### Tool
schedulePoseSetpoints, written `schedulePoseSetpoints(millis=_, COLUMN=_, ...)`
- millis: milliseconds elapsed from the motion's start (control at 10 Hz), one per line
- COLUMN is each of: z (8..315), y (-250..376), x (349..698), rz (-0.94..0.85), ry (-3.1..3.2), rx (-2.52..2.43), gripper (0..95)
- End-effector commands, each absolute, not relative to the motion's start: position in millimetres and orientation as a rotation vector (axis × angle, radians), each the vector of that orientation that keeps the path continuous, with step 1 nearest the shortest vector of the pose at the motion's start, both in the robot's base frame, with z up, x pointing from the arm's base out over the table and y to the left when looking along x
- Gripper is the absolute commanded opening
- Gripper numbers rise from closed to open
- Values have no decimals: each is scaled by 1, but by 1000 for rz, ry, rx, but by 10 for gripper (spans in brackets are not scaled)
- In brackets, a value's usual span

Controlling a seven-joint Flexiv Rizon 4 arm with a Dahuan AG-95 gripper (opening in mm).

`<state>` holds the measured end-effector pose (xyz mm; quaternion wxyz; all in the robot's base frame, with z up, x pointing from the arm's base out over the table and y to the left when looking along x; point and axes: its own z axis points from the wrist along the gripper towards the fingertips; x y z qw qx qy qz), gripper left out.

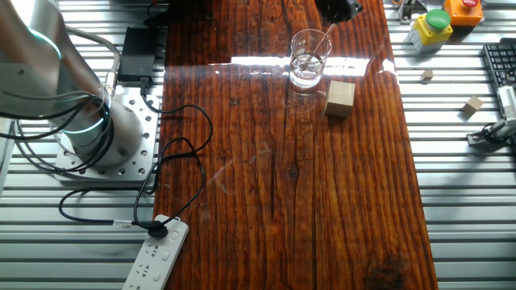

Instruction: Stir the beaker with a glass rod

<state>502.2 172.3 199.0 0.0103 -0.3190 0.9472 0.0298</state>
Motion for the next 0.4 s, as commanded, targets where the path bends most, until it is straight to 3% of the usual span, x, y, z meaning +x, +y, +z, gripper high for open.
schedulePoseSetpoints(millis=100, z=208, y=161, x=489, rz=35, ry=3037, rx=-1016, gripper=0)
schedulePoseSetpoints(millis=400, z=208, y=161, x=489, rz=44, ry=3020, rx=-1050, gripper=0)
